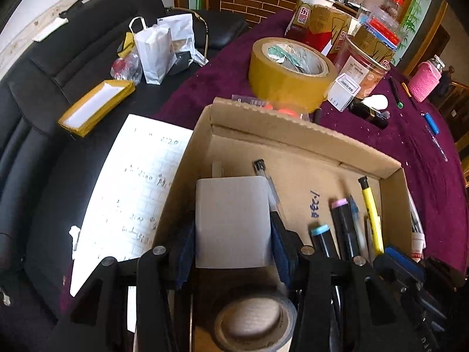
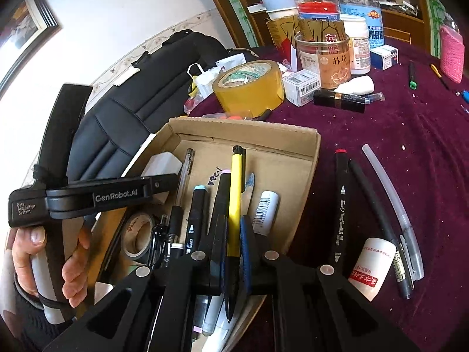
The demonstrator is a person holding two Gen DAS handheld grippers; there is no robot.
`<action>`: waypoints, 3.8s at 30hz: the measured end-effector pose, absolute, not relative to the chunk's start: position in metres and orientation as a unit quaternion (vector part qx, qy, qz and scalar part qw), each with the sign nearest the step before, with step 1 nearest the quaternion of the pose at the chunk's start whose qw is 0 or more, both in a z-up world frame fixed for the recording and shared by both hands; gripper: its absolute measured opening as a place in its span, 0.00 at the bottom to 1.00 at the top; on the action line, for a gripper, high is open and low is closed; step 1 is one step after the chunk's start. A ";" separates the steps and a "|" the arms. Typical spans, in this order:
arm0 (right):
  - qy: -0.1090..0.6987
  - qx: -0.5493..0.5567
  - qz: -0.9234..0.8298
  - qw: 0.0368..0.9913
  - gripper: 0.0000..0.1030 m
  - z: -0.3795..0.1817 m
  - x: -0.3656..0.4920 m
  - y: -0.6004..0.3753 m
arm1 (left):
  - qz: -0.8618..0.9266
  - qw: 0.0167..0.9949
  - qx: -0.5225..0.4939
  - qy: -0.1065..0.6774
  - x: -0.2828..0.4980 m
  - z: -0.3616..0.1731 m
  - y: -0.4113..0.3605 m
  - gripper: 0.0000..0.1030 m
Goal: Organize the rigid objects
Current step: 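Open both tools to release the block and yellow pen into the tray, then move both tools back over the table toward the remaining pens, then grasp the clear tube pen with the right tool while the left tool grasps a black pen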
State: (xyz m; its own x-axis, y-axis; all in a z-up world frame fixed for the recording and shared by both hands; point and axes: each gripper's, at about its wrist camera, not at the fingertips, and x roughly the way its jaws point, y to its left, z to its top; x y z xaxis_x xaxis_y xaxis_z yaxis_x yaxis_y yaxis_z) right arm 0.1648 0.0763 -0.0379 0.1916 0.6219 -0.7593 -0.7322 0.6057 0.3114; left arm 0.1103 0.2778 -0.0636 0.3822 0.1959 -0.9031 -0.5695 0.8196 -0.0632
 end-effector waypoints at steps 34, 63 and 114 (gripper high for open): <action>0.414 0.049 0.419 0.806 0.42 0.010 0.196 -0.021 | 0.148 0.895 -0.239 0.345 0.023 -0.001 0.145 0.74; 0.478 -0.156 0.313 0.806 0.10 -0.050 0.244 0.005 | 0.050 0.894 -0.265 0.357 0.017 -0.022 0.092 0.74; 0.511 0.010 0.272 0.815 0.09 -0.047 0.267 -0.122 | 0.147 0.808 -0.190 0.539 0.251 -0.091 0.074 0.08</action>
State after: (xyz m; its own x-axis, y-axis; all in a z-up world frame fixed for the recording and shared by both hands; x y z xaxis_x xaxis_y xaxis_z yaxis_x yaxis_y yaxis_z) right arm 0.2670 -0.1217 -0.0467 0.3290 0.4534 -0.8284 -0.4338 0.8517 0.2939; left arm 0.2512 0.0740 -0.0910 0.3766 0.0333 -0.9258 -0.4426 0.8844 -0.1483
